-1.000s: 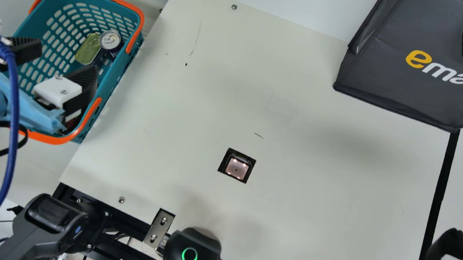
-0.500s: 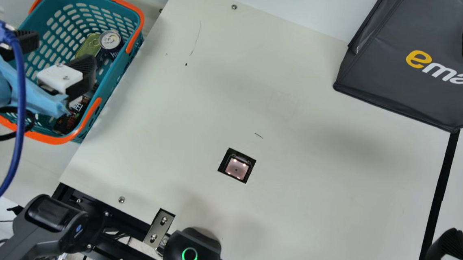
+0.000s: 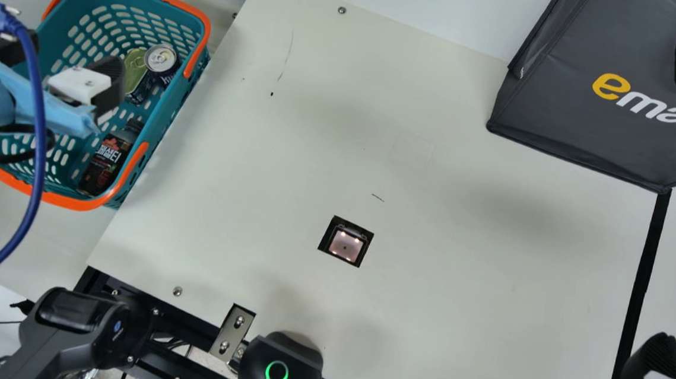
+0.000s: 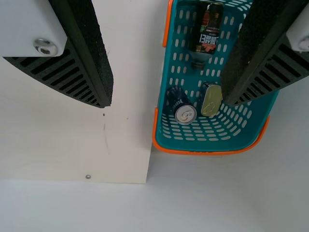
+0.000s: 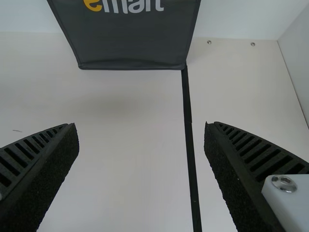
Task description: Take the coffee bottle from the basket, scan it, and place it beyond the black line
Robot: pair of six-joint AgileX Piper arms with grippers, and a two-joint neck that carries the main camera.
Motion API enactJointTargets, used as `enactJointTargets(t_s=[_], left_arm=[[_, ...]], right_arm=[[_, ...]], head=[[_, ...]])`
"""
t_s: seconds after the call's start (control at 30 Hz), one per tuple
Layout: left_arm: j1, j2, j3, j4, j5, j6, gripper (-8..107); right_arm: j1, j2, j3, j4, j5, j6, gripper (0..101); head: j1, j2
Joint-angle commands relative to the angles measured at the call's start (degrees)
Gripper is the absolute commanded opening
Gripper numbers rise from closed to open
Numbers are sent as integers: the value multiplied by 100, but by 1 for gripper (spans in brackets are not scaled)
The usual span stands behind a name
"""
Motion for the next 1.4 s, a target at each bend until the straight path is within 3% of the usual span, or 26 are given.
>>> enactJointTargets(t_s=[0.0,0.77,1.37], left_arm=[[163,32,22,-47,-63,69,90],[1708,545,410,-865,-695,1316,90],[2444,1312,852,-1318,-1326,2257,90]], right_arm=[[0,0,0,0,0,0,91],[0,0,0,0,0,0,91],[0,0,0,0,0,0,91]], head=[[-148,14],[-148,14],[-148,14]])
